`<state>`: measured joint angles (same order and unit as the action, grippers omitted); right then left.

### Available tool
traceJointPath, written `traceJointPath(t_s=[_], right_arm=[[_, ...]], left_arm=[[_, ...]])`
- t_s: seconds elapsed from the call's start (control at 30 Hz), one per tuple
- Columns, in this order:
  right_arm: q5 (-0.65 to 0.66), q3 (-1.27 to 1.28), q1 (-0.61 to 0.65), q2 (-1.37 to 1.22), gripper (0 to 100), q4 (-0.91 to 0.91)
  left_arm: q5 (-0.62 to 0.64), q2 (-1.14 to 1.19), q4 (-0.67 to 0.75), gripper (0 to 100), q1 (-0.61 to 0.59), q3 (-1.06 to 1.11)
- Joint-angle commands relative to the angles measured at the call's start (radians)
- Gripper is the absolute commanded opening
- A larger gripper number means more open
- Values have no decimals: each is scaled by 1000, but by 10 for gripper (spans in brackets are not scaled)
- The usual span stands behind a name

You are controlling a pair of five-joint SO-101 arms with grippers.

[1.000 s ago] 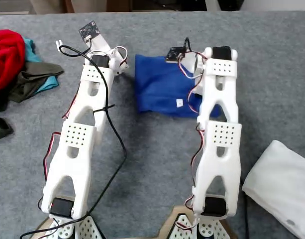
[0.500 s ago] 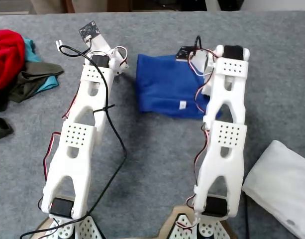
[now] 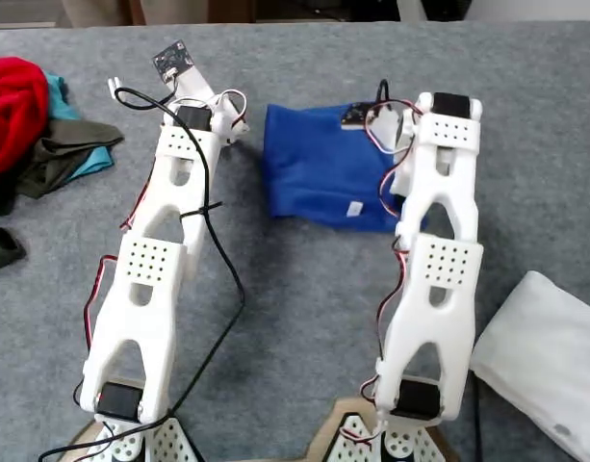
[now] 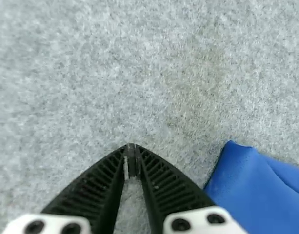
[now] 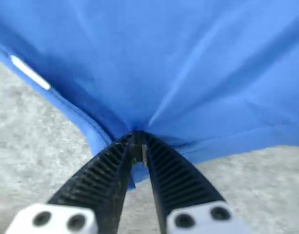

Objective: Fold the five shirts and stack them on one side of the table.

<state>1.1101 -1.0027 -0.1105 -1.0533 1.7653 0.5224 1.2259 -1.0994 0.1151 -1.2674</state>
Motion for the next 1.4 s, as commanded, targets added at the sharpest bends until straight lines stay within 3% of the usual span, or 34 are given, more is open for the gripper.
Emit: traceJointPath(t_s=[0.0, 0.6, 0.7, 0.87, 0.97, 1.07, 1.37], right_arm=[[9, 44, -5, 114, 5, 20], [9, 248, -22, 186, 5, 15], [9, 183, -24, 186, 5, 9], [-18, -174, 18, 174, 8, -29], [-18, -303, 56, 134, 87, -107], [-38, -314, 77, 73, 170, -224], [-146, -321, 48, -102, 228, -405]], left_arm=[[5, -15, -6, 21, 6, -51], [5, -15, -6, 21, 3, -51], [5, -15, -6, 21, 5, -51], [5, -15, -6, 21, 6, -51], [5, -15, -6, 21, 6, -49], [5, -15, -6, 21, 3, -48], [5, -15, -6, 21, 2, -51]])
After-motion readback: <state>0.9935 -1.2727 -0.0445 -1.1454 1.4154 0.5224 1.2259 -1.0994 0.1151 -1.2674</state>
